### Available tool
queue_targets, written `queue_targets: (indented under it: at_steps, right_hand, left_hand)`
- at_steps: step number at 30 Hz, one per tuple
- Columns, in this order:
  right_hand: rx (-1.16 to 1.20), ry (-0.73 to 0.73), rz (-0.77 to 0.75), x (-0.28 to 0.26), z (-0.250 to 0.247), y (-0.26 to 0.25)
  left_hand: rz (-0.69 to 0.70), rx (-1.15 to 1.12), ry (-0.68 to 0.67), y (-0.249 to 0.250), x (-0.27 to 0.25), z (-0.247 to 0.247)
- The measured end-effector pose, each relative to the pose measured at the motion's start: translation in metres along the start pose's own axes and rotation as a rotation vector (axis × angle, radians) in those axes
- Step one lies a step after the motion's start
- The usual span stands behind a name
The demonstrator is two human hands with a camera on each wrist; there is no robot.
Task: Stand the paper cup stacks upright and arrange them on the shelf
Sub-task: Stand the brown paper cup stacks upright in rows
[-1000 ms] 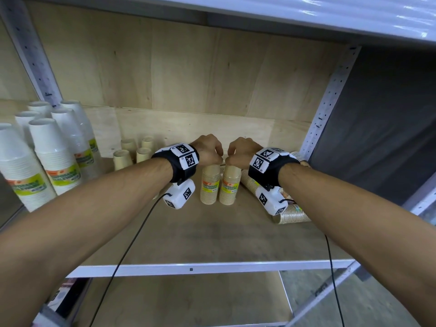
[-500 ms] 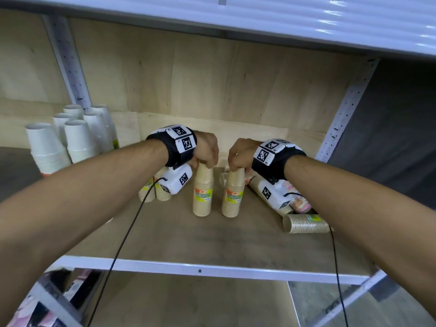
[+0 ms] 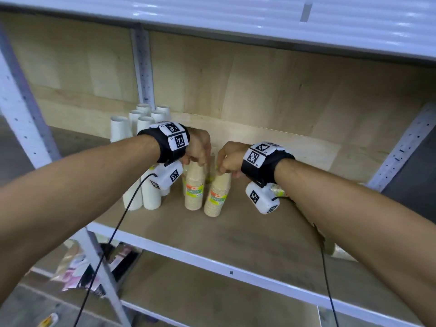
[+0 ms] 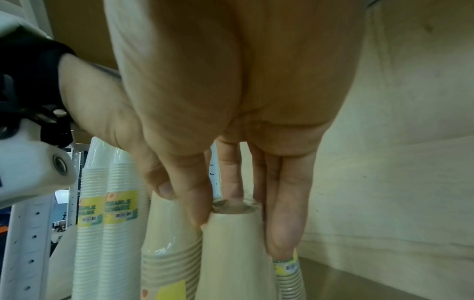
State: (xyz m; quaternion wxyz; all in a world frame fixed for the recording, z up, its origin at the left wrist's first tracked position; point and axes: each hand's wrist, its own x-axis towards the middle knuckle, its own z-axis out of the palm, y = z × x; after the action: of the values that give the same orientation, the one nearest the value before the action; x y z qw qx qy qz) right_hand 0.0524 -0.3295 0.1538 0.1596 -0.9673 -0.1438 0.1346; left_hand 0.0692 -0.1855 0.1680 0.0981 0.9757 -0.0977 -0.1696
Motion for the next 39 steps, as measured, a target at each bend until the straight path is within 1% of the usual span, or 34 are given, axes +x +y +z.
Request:
queue_targets:
  at_steps: [4, 9, 14, 20, 26, 30, 33, 39]
  right_hand:
    - [0.007, 0.034, -0.052, 0.01, 0.008, -0.013]
    - [-0.02, 0.109, -0.046, 0.02, 0.018, -0.021]
    - [0.006, 0.113, -0.069, 0.025, 0.021, -0.022]
    - [0.013, 0.149, -0.078, 0.029, 0.025, -0.022]
    - [0.028, 0.179, -0.081, 0.028, 0.022, -0.021]
    - [-0.022, 0.215, -0.08, 0.019, 0.004, -0.017]
    - [-0.052, 0.243, -0.075, 0.011, -0.015, -0.01]
    - [-0.118, 0.306, 0.02, -0.012, -0.046, 0.031]
  left_hand:
    - [-0.043, 0.035, 0.054, -0.015, -0.008, 0.003]
    - [-0.092, 0.04, 0.088, -0.028, -0.007, 0.014]
    - [-0.104, 0.0, 0.14, -0.036, -0.005, 0.022]
    - [-0.077, -0.004, 0.192, -0.039, -0.003, 0.025]
    - [-0.046, 0.01, 0.255, -0.037, -0.009, 0.015]
    - [-0.002, -0.084, 0.318, -0.029, -0.01, 0.0]
    - [0.047, -0.112, 0.348, -0.016, -0.004, -0.011]
    - [0.151, -0.115, 0.357, 0.022, 0.017, -0.018]
